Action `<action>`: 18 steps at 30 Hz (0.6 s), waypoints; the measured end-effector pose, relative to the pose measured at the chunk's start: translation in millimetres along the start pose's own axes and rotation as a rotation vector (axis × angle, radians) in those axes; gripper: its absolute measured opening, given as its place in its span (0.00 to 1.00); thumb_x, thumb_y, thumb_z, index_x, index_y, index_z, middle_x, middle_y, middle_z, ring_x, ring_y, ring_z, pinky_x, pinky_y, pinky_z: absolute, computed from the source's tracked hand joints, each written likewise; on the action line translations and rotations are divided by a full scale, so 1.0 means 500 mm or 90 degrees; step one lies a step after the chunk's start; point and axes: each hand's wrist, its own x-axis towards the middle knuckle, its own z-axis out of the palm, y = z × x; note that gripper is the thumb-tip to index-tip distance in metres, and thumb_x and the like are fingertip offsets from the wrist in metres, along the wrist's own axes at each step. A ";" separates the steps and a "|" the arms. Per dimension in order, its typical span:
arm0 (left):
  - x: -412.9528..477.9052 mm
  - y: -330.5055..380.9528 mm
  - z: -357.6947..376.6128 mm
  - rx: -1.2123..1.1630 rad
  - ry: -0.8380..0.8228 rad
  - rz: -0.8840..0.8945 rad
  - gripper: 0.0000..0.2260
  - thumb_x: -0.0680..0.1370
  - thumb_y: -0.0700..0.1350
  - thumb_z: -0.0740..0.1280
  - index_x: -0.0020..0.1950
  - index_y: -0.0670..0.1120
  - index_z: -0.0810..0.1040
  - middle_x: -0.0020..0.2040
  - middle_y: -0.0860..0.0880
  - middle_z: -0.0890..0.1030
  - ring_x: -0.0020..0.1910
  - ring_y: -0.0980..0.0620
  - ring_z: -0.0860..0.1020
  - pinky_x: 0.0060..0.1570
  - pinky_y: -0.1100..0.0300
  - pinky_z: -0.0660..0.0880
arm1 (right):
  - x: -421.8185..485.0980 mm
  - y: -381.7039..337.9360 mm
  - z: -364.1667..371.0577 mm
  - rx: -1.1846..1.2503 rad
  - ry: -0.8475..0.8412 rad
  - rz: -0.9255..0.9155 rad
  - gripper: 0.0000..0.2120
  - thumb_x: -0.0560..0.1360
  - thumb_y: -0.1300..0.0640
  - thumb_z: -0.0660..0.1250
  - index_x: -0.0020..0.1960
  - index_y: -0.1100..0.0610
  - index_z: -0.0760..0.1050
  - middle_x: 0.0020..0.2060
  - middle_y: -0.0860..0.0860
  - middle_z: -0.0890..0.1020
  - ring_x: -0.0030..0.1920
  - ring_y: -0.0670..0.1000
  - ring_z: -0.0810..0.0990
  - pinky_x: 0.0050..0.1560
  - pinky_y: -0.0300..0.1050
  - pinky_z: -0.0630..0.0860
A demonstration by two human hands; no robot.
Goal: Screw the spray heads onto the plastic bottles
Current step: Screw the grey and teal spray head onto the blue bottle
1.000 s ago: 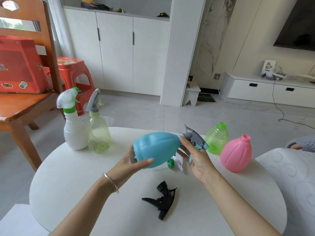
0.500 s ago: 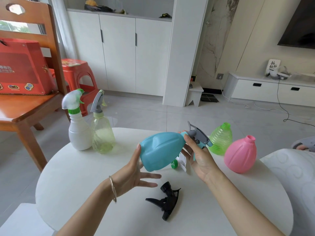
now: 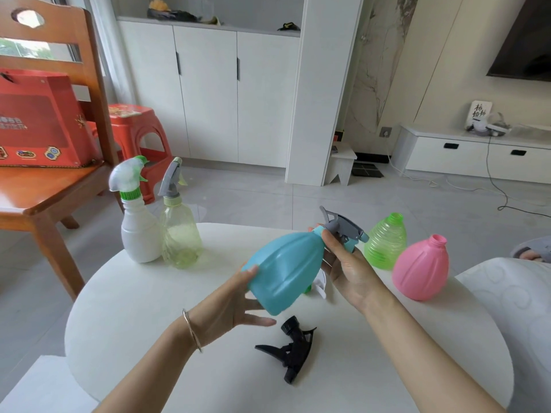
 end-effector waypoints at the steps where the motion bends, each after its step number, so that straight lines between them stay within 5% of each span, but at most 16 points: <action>1: -0.003 0.001 0.000 -0.023 -0.034 -0.032 0.35 0.64 0.66 0.72 0.68 0.54 0.71 0.59 0.43 0.80 0.54 0.39 0.80 0.42 0.50 0.82 | -0.002 0.001 0.002 -0.006 -0.030 0.016 0.12 0.64 0.52 0.73 0.47 0.52 0.84 0.49 0.50 0.86 0.48 0.45 0.84 0.46 0.36 0.80; 8: -0.022 -0.008 -0.009 0.049 -0.076 -0.094 0.30 0.56 0.68 0.76 0.51 0.52 0.84 0.45 0.48 0.86 0.42 0.50 0.84 0.40 0.57 0.81 | -0.010 0.012 0.038 -0.110 -0.178 0.065 0.24 0.56 0.45 0.81 0.49 0.52 0.84 0.51 0.51 0.85 0.53 0.47 0.83 0.50 0.37 0.78; 18: -0.066 0.018 -0.018 0.178 -0.028 -0.026 0.39 0.54 0.68 0.76 0.60 0.52 0.74 0.47 0.53 0.85 0.46 0.55 0.83 0.41 0.62 0.79 | -0.022 0.014 0.073 -0.167 -0.207 0.051 0.26 0.53 0.45 0.82 0.48 0.52 0.85 0.50 0.50 0.86 0.52 0.46 0.83 0.48 0.35 0.78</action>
